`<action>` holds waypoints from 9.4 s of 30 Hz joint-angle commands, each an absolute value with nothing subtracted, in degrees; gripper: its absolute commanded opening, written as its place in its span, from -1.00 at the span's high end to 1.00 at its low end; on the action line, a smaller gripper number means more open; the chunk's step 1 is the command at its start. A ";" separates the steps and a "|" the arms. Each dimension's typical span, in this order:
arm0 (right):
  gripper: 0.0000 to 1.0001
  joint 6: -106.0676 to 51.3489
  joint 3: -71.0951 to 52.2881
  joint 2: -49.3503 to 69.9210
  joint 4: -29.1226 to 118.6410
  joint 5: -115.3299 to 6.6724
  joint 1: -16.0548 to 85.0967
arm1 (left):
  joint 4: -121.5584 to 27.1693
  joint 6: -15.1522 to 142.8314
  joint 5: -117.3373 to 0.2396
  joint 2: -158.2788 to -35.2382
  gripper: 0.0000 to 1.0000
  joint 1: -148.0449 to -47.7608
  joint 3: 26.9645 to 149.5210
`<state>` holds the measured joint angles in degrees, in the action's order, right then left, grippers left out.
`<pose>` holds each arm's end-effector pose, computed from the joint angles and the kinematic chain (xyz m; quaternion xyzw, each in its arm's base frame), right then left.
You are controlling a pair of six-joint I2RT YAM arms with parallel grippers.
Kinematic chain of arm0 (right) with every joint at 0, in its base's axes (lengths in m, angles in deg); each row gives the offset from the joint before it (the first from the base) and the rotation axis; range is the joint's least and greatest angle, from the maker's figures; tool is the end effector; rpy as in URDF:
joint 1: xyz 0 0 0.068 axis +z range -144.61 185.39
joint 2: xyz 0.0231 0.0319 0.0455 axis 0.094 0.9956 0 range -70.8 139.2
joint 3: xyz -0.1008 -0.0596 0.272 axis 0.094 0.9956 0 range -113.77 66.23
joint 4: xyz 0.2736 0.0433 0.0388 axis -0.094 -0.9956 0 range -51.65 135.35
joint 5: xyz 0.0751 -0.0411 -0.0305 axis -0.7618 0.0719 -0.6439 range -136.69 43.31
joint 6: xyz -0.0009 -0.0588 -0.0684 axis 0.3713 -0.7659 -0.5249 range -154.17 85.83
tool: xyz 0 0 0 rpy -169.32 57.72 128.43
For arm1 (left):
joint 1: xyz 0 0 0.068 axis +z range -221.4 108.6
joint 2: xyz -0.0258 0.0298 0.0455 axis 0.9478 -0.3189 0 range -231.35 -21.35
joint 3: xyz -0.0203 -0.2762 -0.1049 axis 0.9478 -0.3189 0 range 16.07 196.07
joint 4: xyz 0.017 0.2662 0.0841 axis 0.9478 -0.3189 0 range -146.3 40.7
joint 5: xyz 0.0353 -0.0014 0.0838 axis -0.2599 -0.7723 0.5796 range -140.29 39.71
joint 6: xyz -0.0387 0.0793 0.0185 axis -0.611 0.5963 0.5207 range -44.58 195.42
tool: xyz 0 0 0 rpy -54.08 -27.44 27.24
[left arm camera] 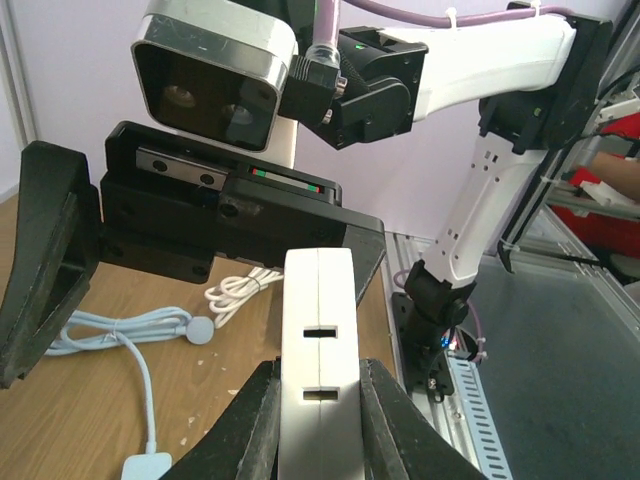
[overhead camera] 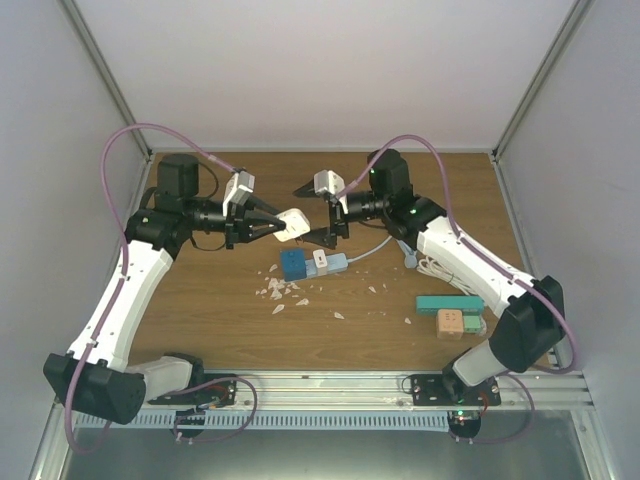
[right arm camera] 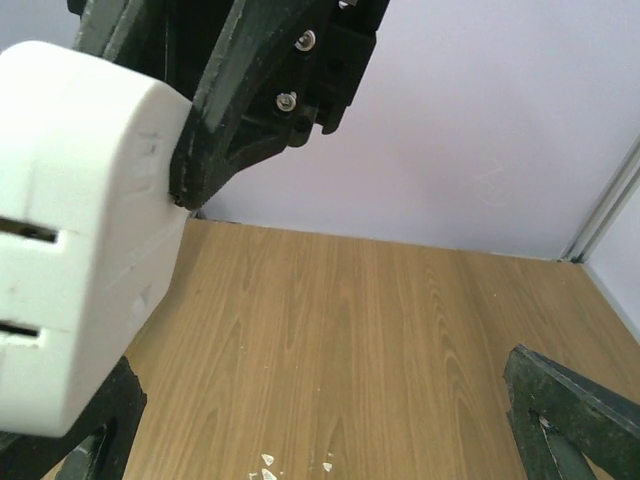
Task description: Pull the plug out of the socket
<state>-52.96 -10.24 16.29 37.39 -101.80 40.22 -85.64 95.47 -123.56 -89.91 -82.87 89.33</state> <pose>0.2824 0.2771 0.3732 -0.5656 0.5208 0.4442 0.4600 0.2356 -0.1265 0.4121 0.4702 0.5953 -0.4903 0.4292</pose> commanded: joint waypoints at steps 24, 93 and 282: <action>-0.99 -49.67 -10.77 15.75 42.10 -93.63 42.48 | -85.53 97.39 -122.79 -89.08 1.00 -82.97 86.10; -0.99 -26.15 -19.01 14.09 43.13 -95.16 21.09 | -74.52 115.46 -79.53 -110.76 1.00 -62.62 89.81; 0.83 -88.84 -12.32 50.26 16.27 -83.93 37.46 | -60.13 122.95 -105.63 -100.97 0.65 -86.42 63.50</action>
<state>-90.14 -12.77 45.78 15.92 -95.02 37.23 -68.19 125.50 -90.45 -105.34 -86.95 62.22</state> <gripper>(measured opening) 0.536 0.636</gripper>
